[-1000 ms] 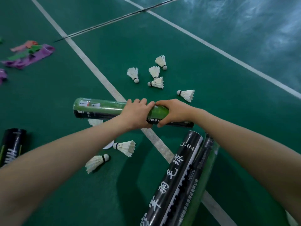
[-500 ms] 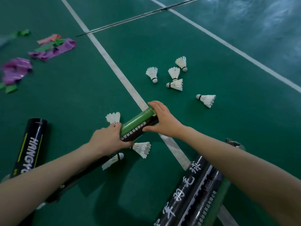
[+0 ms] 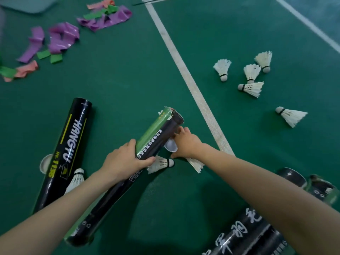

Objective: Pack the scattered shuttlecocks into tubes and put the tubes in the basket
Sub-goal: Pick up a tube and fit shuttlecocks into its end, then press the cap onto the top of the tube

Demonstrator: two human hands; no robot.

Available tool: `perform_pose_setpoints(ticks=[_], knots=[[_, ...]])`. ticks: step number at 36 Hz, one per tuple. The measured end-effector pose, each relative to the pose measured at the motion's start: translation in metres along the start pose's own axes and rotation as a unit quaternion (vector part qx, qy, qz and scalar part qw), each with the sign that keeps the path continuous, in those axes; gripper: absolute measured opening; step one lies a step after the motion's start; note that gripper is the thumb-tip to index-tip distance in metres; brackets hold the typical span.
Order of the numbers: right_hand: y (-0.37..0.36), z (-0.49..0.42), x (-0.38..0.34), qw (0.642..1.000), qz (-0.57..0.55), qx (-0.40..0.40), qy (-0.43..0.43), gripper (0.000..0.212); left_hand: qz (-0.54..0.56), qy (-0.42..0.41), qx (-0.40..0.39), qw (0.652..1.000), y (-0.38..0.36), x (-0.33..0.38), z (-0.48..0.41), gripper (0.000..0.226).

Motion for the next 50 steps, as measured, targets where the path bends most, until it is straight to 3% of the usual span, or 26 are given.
perform_pose_setpoints(ticks=[3,6,13,17,20,23,26,30,34,37,42,50], knots=[[-0.001,-0.004,0.005,0.999,-0.006,0.035,0.019,0.070,-0.002,-0.012,0.003,1.000,0.001,0.003,-0.001,0.060],[0.008,-0.001,0.023,0.991,-0.110,0.078,-0.009,0.061,-0.012,-0.023,0.016,1.000,0.007,0.007,-0.003,0.062],[0.088,0.029,0.102,0.882,-0.408,0.207,-0.109,0.043,0.029,-0.045,0.051,0.997,0.035,0.044,-0.008,0.062],[0.125,0.049,0.137,0.849,-0.444,0.242,-0.155,0.021,0.065,-0.077,0.070,0.992,0.055,0.086,-0.017,0.061],[0.141,0.067,0.165,0.772,-0.538,0.273,-0.200,0.017,0.094,-0.098,0.071,0.988,0.064,0.120,-0.025,0.060],[0.154,0.088,0.190,0.667,-0.654,0.280,-0.223,0.041,0.132,-0.119,0.074,0.981,0.072,0.158,-0.031,0.058],[0.187,0.117,0.209,0.623,-0.680,0.324,-0.209,0.043,0.167,-0.151,0.058,0.973,0.075,0.200,-0.032,0.057],[0.249,0.156,0.211,0.623,-0.665,0.386,-0.144,0.016,0.218,-0.201,0.037,0.954,0.086,0.256,-0.029,0.058],[0.295,0.189,0.210,0.608,-0.669,0.421,-0.080,0.014,0.263,-0.233,0.019,0.936,0.099,0.296,-0.026,0.064],[0.317,0.203,0.208,0.636,-0.631,0.441,-0.063,0.007,0.280,-0.245,-0.006,0.928,0.101,0.313,-0.027,0.064],[0.336,0.217,0.200,0.659,-0.582,0.475,-0.040,0.021,0.323,-0.253,-0.015,0.912,0.106,0.332,-0.026,0.062],[0.350,0.234,0.175,0.712,-0.489,0.503,0.022,0.017,0.377,-0.258,-0.021,0.889,0.103,0.343,-0.026,0.067]])
Point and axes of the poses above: each hand's wrist, its own z-axis away from the middle knuckle, its own y-axis out of the back of the hand, x = y × z, the point moved 9 cm from there along -z, towards the middle knuckle, and after that the axes turned 6 degrees about x, right-handed, at the moved point
